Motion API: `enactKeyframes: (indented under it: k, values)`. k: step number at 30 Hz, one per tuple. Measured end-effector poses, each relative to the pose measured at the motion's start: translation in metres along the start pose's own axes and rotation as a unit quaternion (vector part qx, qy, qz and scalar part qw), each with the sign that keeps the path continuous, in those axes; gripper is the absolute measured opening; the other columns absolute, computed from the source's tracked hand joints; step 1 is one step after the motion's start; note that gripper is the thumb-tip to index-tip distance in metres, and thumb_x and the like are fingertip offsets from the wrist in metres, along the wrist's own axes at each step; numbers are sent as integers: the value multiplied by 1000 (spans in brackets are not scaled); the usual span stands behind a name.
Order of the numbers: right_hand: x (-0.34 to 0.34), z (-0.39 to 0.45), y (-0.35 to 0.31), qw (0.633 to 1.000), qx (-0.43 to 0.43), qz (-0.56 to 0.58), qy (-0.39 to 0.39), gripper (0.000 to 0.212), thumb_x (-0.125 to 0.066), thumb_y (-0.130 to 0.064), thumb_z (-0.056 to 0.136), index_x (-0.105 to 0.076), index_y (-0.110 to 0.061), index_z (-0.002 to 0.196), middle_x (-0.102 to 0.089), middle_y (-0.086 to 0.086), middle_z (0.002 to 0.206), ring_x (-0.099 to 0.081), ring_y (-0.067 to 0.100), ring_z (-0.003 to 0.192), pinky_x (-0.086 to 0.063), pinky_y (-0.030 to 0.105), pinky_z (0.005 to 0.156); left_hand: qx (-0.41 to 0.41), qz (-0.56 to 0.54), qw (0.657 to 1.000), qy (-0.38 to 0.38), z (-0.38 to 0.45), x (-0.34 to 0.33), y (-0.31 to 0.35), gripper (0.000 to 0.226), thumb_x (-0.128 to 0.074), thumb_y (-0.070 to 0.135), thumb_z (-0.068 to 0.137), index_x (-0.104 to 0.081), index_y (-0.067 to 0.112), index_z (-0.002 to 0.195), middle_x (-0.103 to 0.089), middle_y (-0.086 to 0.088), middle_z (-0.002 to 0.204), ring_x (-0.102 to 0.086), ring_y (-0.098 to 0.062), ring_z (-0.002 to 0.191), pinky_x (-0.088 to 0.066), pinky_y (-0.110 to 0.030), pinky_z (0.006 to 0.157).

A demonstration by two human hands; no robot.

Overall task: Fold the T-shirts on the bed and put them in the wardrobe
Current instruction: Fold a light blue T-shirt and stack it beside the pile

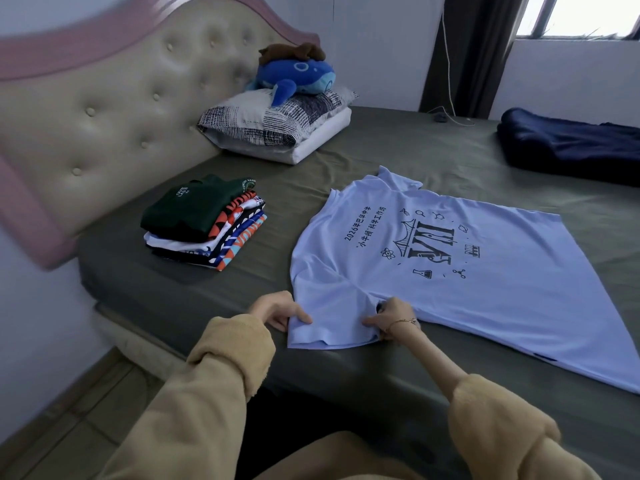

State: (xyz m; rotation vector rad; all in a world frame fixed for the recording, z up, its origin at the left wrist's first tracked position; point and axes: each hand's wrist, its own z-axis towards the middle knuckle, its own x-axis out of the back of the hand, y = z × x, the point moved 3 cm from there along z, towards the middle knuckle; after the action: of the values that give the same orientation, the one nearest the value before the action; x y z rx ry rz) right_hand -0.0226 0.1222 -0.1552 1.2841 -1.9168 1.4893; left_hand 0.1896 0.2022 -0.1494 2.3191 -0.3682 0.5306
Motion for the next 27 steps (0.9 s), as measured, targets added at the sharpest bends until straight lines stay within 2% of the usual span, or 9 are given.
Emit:
enactKeyframes:
  k: [3,6,10,14,17,20,22,24,27]
  values:
    - [4,-6,-8,996,20,-91,17,24,-71,-33,74,-58,-14,79,-62,9,101,-60,25,97,-39,26,66,4,-7,998,59,6,4,1,59,-64,51,84,-52,5,118,-53,-4,75,-54,-14,64,-48,-24,61]
    - [8,-5,-19,988,62,-132,49,26,-67,-28,78,-59,-12,96,-59,10,112,-58,28,105,-38,28,68,12,-43,992,116,9,6,-1,54,-40,49,97,-53,2,118,-58,-7,75,-57,-19,64,-45,-29,67]
    - [1,3,-33,980,152,-128,28,12,-54,-10,82,-47,-16,89,-59,14,111,-54,30,103,-38,28,68,-9,-65,986,154,14,9,-2,29,-52,29,94,-59,2,103,-59,-4,72,-57,-17,59,-39,-25,50]
    - [-8,7,-39,962,191,-194,11,23,-45,-5,84,-59,-15,98,-60,12,114,-53,30,108,-45,31,83,22,-27,992,122,17,14,-3,9,-59,18,90,-58,10,86,-60,1,73,-57,-11,60,-36,-23,54]
    - [-12,4,-45,945,224,-239,2,23,-46,-13,86,-65,-20,98,-62,3,114,-54,26,111,-38,34,91,36,-31,993,104,18,26,-6,16,-66,22,86,-60,10,94,-62,4,78,-58,-8,64,-36,-24,57]
    - [-22,2,-52,932,282,-220,-54,14,-53,-30,89,-62,-21,96,-64,3,106,-56,23,105,-35,30,81,12,-124,984,129,29,33,-5,40,-60,38,89,-57,5,111,-63,0,79,-59,-14,65,-40,-27,65]
    - [-30,-3,-56,928,307,-181,-106,24,-60,-39,86,-62,-17,95,-63,2,95,-57,20,95,-36,27,75,-12,-193,969,155,37,35,1,47,-52,43,94,-58,0,112,-61,-4,77,-57,-18,62,-41,-28,65]
    - [-40,-5,-60,919,335,-157,-133,24,-67,-41,81,-59,-19,86,-61,-1,84,-55,16,81,-39,26,72,-24,-201,963,176,45,37,8,44,-51,43,94,-58,1,106,-60,-5,76,-55,-18,59,-40,-27,56]
    - [-46,0,-67,904,364,-171,-146,9,-67,-28,80,-62,-21,81,-66,0,84,-58,17,80,-46,28,76,-36,-181,963,195,64,40,12,31,-58,29,91,-52,7,71,-53,-8,64,-52,-23,57,-42,-27,57]
